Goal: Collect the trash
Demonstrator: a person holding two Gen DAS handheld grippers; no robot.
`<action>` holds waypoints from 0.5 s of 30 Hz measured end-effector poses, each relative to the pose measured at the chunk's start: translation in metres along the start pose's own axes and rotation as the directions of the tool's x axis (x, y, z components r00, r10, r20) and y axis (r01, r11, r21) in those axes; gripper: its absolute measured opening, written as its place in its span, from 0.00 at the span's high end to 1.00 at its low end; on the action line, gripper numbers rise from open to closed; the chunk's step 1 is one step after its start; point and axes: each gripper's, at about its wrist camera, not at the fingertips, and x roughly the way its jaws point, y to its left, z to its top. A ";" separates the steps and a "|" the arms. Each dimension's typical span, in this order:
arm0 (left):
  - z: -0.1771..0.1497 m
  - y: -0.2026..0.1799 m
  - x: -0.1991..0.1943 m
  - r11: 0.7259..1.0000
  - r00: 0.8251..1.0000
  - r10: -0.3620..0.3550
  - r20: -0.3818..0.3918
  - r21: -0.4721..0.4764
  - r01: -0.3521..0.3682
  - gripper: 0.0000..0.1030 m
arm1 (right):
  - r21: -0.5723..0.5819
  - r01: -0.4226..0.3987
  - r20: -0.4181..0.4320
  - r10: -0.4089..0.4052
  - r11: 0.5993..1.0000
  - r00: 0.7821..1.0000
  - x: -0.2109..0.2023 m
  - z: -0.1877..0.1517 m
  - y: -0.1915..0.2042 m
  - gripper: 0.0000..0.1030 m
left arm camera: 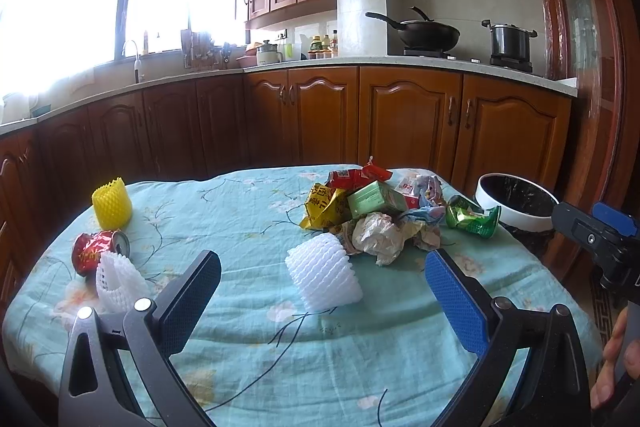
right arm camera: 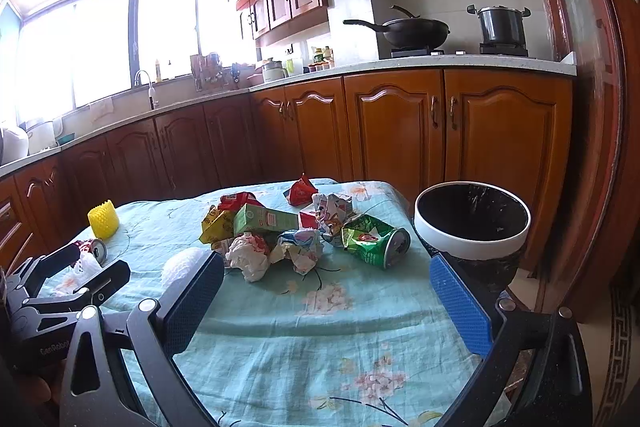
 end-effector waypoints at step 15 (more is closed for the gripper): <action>0.000 0.001 0.000 1.000 0.999 -0.001 -0.041 -0.002 0.001 0.01 | 0.005 -0.013 -0.002 0.013 1.000 1.000 0.000 0.000 -0.001 0.00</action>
